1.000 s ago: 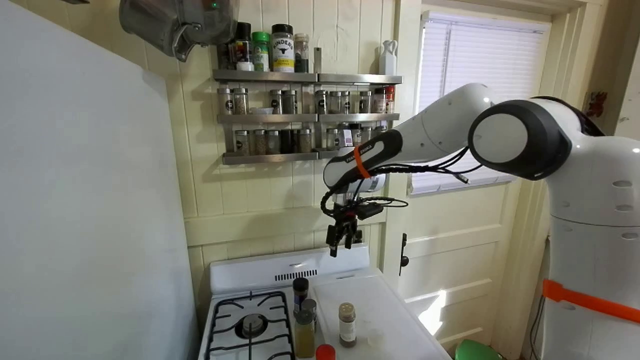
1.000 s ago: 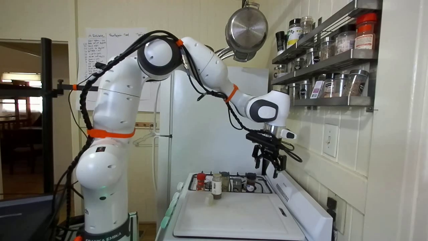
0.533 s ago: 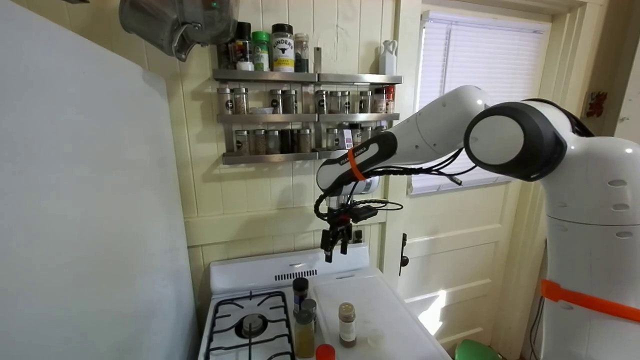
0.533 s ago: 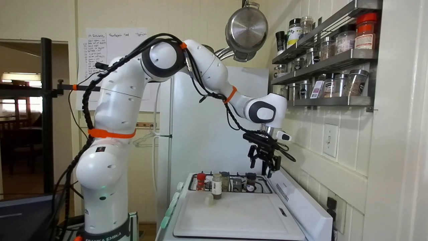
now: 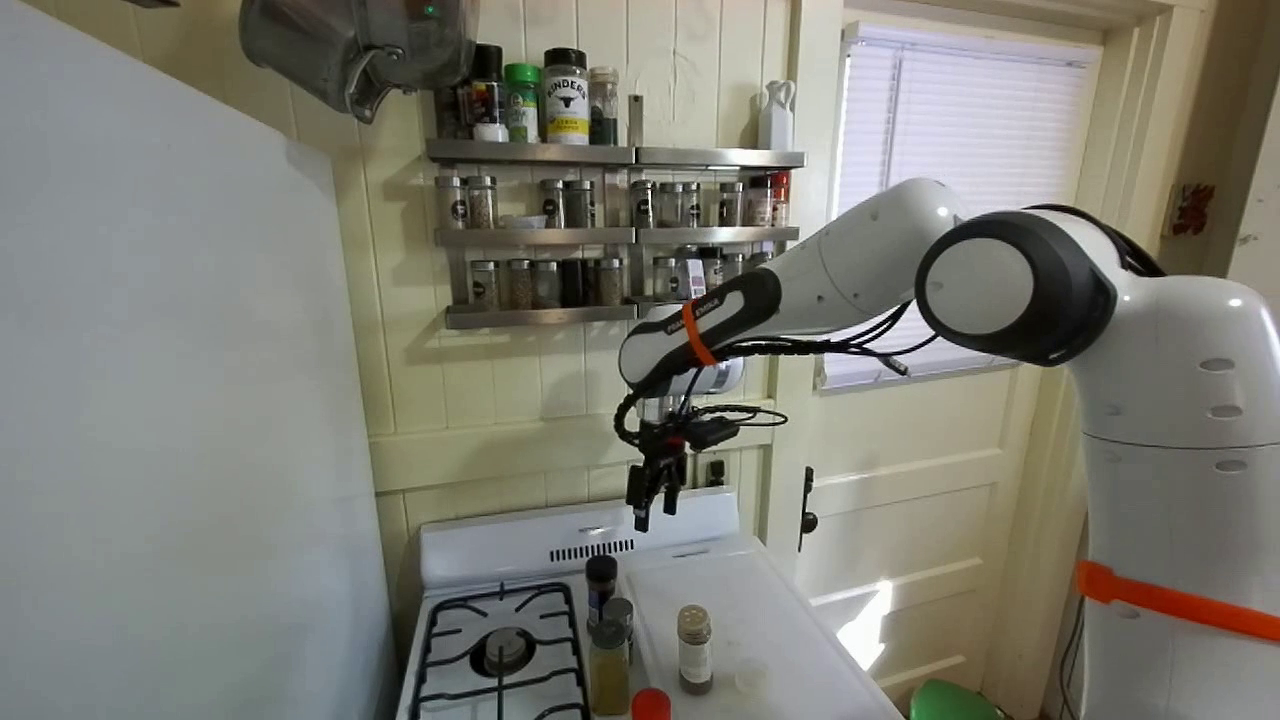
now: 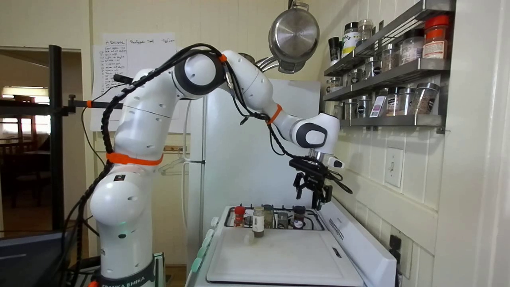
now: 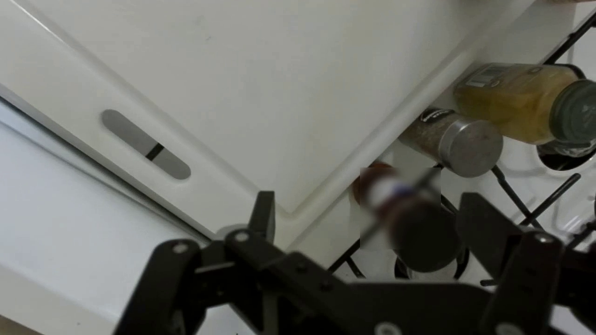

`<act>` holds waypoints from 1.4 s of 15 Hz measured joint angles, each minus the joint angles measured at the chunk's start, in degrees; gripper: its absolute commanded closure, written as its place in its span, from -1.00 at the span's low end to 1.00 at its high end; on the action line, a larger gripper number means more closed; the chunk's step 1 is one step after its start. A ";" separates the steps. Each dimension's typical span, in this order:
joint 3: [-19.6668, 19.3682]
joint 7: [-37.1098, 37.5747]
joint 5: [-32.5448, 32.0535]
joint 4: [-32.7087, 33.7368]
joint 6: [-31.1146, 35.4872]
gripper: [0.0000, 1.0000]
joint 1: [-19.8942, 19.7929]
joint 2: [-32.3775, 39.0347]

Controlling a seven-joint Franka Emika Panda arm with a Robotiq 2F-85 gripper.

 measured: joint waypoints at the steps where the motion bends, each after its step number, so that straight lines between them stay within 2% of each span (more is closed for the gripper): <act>1: 0.38 0.13 0.01 0.70 0.78 -1.00 0.02 0.89; 7: 1.82 0.15 0.87 3.82 6.29 -1.00 -0.03 5.32; 15: 5.01 0.64 1.22 7.47 6.41 -1.00 0.17 9.46; 21: 5.45 1.80 1.00 9.07 7.22 -1.00 0.51 11.24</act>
